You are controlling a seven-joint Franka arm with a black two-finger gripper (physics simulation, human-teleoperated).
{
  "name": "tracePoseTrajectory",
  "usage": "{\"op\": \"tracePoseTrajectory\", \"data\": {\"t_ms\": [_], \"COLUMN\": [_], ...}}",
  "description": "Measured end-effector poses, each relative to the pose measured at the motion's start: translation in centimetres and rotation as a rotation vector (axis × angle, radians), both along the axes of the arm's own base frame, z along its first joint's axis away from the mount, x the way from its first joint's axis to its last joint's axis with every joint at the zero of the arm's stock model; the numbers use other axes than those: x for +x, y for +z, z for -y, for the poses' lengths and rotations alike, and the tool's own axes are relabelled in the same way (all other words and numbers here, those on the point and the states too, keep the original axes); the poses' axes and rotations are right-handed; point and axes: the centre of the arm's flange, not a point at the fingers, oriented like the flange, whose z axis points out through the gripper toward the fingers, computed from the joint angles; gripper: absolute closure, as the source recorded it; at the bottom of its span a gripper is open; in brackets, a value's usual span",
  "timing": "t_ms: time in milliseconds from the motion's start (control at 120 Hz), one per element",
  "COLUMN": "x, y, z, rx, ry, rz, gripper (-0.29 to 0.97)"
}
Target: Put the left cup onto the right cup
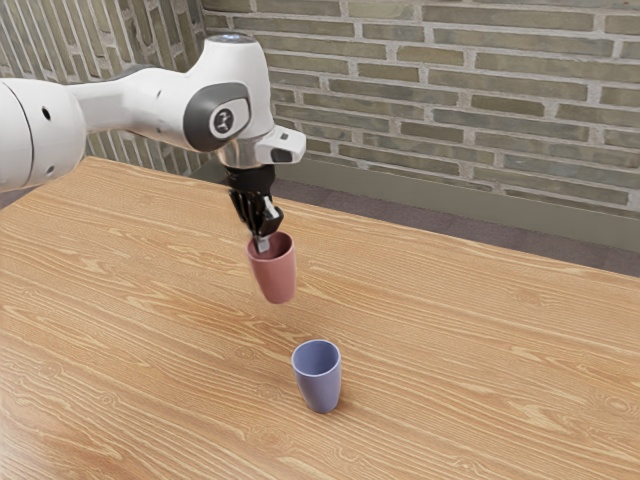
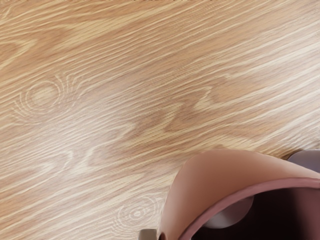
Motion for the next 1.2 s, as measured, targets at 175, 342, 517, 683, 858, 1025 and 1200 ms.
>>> {"op": "tracePoseTrajectory", "data": {"t_ms": [175,342,517,683,858,1025,1200], "x": [-0.4,-1.1,-2.4,-3.4,-4.2,-5.0,-5.5], "y": [0.4,0.6,1.0,1.0,1.0,0.4,-0.1], "z": [2.1,4.0,5.4,6.9,8.2,9.0,9.7], "rx": [0.000,-0.001,-0.004,-0.005,-0.007,-0.005,-0.005], "ry": [-0.034,-0.067,-0.093,-0.119,-0.144,-0.159,-0.172], "rz": [0.001,0.001,0.000,-0.004,-0.004,-0.017,-0.026], "gripper": [0.79,0.79,0.79,0.79,0.79,0.79,0.79]}}
